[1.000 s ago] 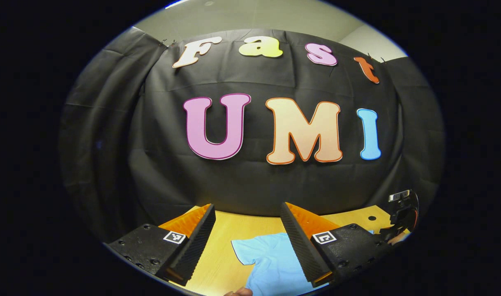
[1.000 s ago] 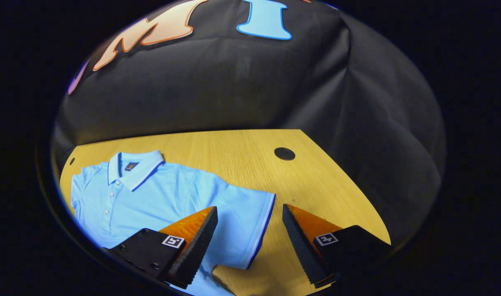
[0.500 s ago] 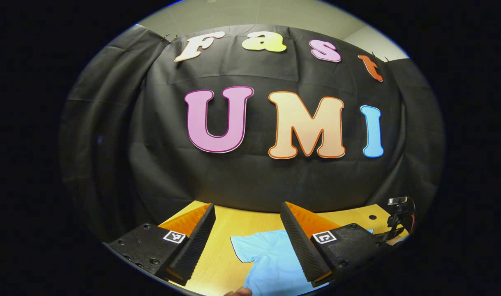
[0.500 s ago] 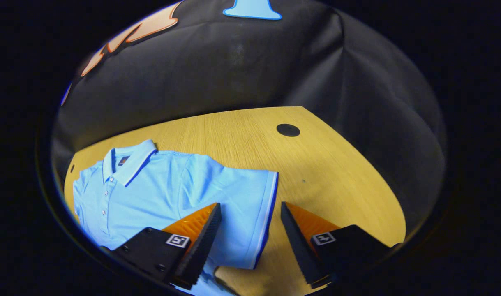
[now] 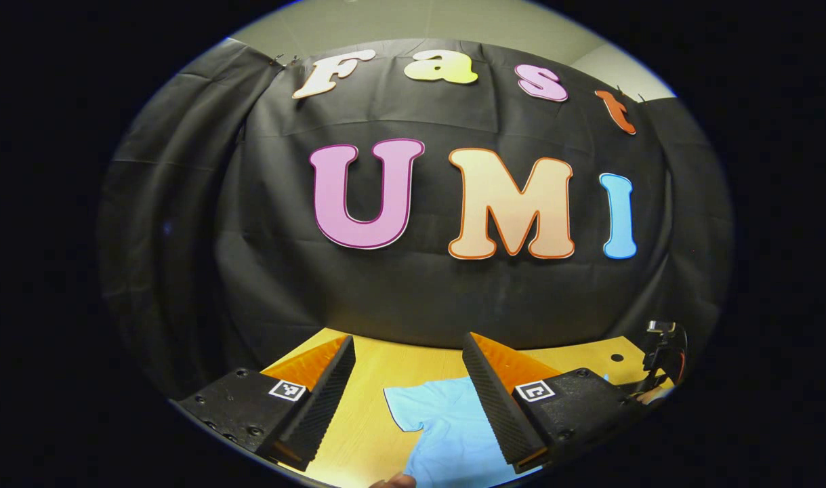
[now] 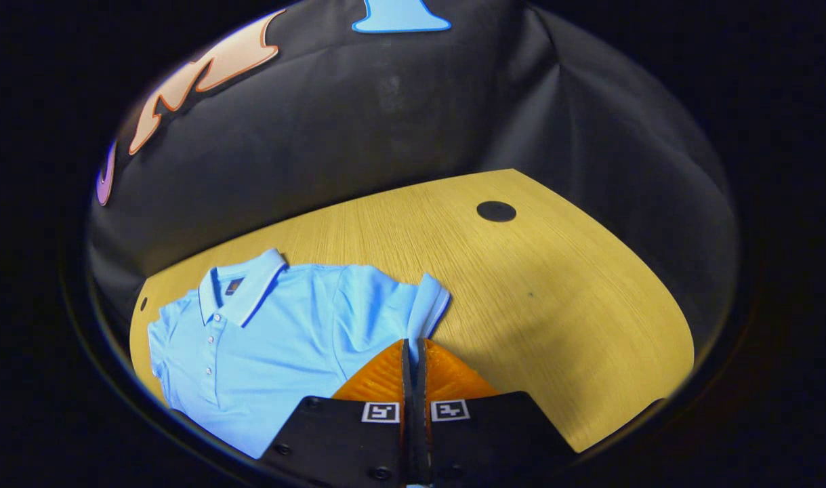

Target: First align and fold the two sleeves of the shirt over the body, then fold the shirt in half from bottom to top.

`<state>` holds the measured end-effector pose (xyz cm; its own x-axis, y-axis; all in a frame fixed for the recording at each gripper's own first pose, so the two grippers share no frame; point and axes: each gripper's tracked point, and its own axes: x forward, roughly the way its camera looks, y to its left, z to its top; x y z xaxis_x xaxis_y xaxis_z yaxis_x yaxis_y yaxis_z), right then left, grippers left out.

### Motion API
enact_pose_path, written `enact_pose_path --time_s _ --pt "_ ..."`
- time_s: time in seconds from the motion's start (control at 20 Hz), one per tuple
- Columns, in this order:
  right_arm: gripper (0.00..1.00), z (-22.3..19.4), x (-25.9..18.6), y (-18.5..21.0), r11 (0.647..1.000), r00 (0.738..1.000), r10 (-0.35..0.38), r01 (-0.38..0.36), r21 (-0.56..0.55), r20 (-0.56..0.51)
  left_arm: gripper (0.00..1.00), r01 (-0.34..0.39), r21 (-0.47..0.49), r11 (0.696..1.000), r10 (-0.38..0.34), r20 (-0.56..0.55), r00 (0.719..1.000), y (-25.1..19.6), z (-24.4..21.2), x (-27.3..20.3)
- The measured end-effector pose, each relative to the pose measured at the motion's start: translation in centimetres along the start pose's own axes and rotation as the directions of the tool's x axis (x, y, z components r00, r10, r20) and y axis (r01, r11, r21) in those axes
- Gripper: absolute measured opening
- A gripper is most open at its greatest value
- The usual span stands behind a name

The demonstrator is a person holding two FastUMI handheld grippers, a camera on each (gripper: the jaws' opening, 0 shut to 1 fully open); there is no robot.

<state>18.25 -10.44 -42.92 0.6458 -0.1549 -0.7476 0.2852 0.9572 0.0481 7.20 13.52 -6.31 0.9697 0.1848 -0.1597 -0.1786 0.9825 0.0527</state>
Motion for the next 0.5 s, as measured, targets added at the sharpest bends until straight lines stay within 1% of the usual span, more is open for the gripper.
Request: enact_pose_path --time_s 0.1,0.2,0.35,0.5 --pt "0.03 1.3 -1.0 1.6 0.999 0.999 0.04 -0.041 0.028 0.033 0.96 0.005 0.0 1.0 -0.005 -0.002 1.0 -0.1 0.0 0.1" --pt "0.03 2.5 -1.9 3.9 0.993 0.993 0.097 -0.1 0.056 0.061 0.95 0.009 -0.005 1.0 -0.009 -0.007 1.0 -0.2 -0.2 0.2" --pt "0.03 2.4 -3.0 7.2 0.981 0.984 0.167 -0.172 0.093 0.063 0.96 0.012 -0.013 1.0 -0.012 -0.017 1.0 -0.2 -0.5 0.2" --pt "0.03 1.5 -3.4 11.1 0.965 0.97 0.237 -0.242 0.102 0.058 0.96 0.006 -0.024 1.0 -0.007 -0.024 1.0 0.0 -0.8 0.2"
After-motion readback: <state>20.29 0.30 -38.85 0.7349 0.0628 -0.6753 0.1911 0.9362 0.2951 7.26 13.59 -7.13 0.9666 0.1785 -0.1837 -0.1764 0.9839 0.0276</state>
